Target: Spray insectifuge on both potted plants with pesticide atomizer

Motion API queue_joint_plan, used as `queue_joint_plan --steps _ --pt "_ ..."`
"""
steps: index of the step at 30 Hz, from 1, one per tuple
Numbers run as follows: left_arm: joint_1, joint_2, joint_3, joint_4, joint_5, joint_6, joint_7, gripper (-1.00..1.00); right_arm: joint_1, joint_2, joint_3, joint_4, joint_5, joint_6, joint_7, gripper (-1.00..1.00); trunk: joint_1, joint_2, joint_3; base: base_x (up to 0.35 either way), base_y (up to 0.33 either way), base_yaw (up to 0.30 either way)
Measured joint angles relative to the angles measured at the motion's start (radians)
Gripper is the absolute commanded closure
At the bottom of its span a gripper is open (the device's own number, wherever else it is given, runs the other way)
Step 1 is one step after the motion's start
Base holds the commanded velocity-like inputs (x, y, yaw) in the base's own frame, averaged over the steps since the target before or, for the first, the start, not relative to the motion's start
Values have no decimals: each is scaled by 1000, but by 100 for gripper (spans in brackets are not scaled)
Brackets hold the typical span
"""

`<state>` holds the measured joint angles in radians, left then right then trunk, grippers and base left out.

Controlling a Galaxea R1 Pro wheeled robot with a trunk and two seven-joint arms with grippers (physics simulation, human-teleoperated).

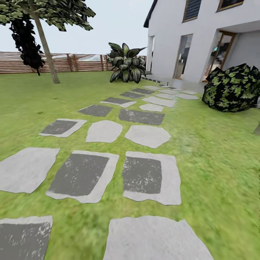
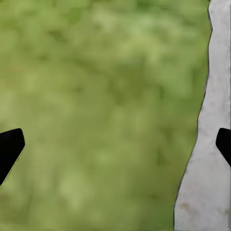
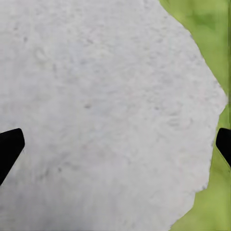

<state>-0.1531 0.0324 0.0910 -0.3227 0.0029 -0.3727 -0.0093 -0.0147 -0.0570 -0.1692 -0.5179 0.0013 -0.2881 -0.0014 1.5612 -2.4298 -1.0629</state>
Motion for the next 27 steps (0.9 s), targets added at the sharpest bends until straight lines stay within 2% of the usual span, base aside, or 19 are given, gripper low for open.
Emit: queue_joint_plan --steps 17,20,21,24,27 --pt "0 1 0 0 0 0 0 -100 0 0 2 -2 1 -1 0 -100 0 0 2 337 0 -18" --pt "0 1 0 0 0 0 0 -100 -6 -3 0 -40 0 -36 -1 -100 0 0 2 337 0 0" --pt "0 0 -1 0 0 0 0 -100 -20 -5 0 -82 0 -55 -2 -100 0 0 2 337 0 0" --pt "0 0 -1 0 0 0 0 -100 -61 -6 -2 -127 0 -67 -14 -100 0 0 2 337 0 0" --pt "0 0 -1 0 0 0 0 -100 -169 -15 -4 -145 2 -72 -51 -100 0 0 2 338 0 0"
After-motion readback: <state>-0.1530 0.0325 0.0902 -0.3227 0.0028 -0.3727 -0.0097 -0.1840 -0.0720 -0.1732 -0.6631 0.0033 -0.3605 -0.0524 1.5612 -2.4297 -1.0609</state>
